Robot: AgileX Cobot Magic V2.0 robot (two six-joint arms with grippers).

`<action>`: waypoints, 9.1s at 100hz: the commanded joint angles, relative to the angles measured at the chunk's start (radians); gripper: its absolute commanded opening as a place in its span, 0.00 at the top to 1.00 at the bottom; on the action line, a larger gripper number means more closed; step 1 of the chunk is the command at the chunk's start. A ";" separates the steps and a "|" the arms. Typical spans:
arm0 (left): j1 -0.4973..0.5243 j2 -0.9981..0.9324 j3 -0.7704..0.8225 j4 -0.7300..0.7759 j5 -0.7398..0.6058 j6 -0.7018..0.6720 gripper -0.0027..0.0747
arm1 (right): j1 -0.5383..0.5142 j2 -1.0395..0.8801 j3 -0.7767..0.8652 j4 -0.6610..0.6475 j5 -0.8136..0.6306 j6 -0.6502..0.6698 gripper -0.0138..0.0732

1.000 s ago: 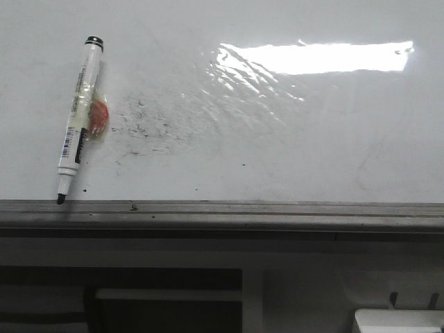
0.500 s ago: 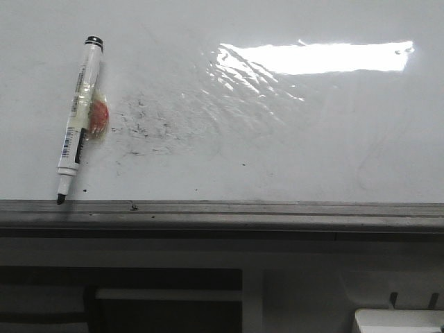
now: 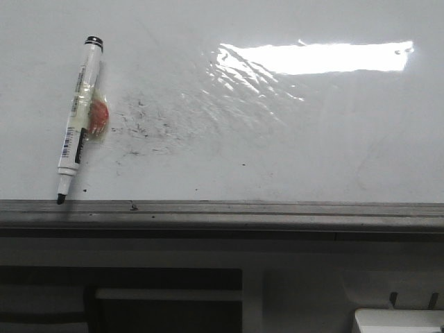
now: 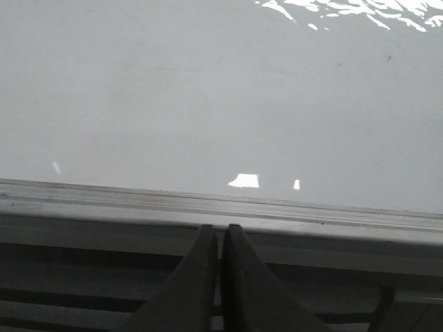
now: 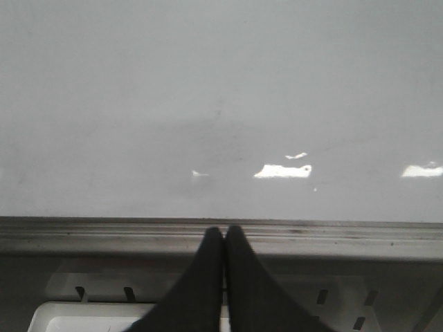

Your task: Write number 8 on whiteboard

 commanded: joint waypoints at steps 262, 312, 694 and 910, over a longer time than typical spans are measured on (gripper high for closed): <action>-0.489 0.925 -0.597 -0.599 0.080 0.401 0.62 | 0.001 0.217 -0.567 0.664 0.380 -0.476 0.30; -0.489 1.034 -0.597 -0.599 -0.022 0.401 0.62 | 0.001 0.217 -0.567 0.659 0.382 -0.476 0.30; -0.793 0.561 -0.661 -0.745 -0.024 0.883 0.48 | 0.689 0.649 -0.563 1.389 -0.120 -1.569 0.89; -0.688 0.160 -0.380 -0.798 -0.029 0.869 0.99 | 0.687 0.982 -0.494 1.332 -0.595 -1.569 0.89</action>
